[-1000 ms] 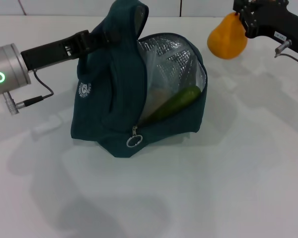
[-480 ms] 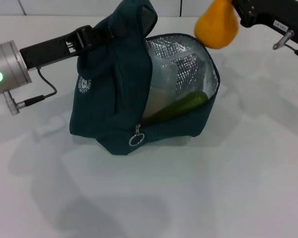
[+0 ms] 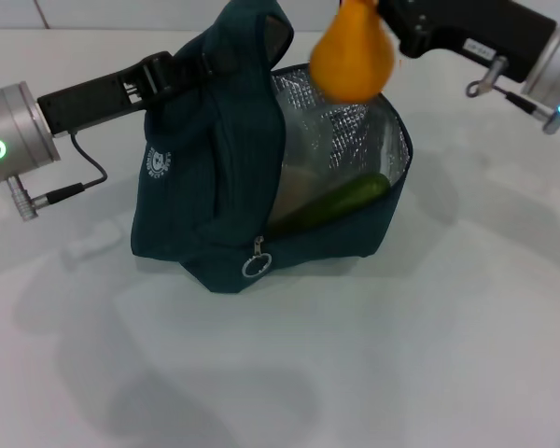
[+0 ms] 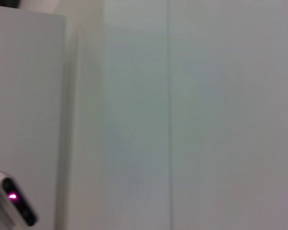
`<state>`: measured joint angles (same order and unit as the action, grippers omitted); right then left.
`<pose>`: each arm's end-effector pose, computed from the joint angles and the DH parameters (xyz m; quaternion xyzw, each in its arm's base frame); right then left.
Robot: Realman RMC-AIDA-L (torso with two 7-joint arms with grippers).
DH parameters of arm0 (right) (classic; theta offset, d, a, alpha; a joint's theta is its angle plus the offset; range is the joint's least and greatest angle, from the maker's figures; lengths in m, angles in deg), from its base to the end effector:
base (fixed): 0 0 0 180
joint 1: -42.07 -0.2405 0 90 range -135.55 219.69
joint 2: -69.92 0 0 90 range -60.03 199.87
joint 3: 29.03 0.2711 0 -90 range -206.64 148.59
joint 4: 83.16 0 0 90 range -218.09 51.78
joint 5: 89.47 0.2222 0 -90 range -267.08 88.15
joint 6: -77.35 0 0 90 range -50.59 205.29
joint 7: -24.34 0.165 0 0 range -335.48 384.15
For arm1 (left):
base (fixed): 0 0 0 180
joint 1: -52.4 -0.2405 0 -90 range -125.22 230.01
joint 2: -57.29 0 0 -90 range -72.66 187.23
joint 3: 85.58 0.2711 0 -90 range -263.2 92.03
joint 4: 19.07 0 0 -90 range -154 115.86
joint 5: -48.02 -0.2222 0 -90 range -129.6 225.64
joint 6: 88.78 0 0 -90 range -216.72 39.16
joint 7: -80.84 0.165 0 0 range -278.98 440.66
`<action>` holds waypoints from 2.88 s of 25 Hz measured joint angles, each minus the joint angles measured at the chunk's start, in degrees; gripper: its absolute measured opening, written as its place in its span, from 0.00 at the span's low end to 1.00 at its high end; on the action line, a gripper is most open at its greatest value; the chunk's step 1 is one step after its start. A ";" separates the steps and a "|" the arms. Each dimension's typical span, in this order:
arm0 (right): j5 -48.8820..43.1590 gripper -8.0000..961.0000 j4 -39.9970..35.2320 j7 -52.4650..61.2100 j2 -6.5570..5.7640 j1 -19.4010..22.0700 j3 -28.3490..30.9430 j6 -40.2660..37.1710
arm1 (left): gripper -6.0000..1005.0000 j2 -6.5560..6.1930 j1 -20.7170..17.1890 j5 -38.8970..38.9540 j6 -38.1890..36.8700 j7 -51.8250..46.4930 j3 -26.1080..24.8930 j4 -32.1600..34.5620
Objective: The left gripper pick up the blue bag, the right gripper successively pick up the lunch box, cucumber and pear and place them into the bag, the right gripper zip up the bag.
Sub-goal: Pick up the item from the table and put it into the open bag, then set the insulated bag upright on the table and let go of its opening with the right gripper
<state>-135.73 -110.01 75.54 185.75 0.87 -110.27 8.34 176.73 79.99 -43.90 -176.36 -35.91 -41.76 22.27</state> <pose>0.1403 0.4370 -0.0346 -0.8681 0.0435 0.4222 0.2572 -0.2392 0.3741 0.0140 -0.7738 -0.4632 -0.4260 0.0713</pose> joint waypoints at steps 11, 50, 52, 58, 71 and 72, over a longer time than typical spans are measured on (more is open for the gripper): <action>0.51 0.04 0.35 2.32 0.36 -2.27 -7.77 0.95 | 0.05 0.00 -0.07 -0.05 1.05 1.01 -0.05 -0.87; -0.48 0.32 -1.30 7.55 -0.25 -0.49 -8.39 0.09 | 0.05 -0.09 -1.93 -0.19 1.52 1.31 -0.05 -0.82; -0.45 0.38 -1.58 7.46 -0.26 -0.34 -8.24 -0.29 | 0.05 -0.09 -1.93 -0.17 1.53 1.32 -0.05 -0.82; -0.64 0.56 -3.03 7.26 -0.57 1.96 -1.57 -3.84 | 0.05 -0.09 -1.98 -0.06 1.53 1.34 -0.04 -0.82; -2.78 0.90 -2.01 9.96 -4.86 8.42 7.85 1.72 | 0.05 -0.22 -2.11 -0.05 1.60 1.33 -0.05 -0.82; -4.37 0.90 -1.98 10.01 -4.96 8.72 7.84 2.60 | 0.05 -0.23 -2.12 -0.06 1.60 1.31 -0.06 -0.82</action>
<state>-140.10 -112.00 85.55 180.79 9.59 -102.43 10.93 176.50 77.88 -43.96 -174.75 -34.60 -41.82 21.44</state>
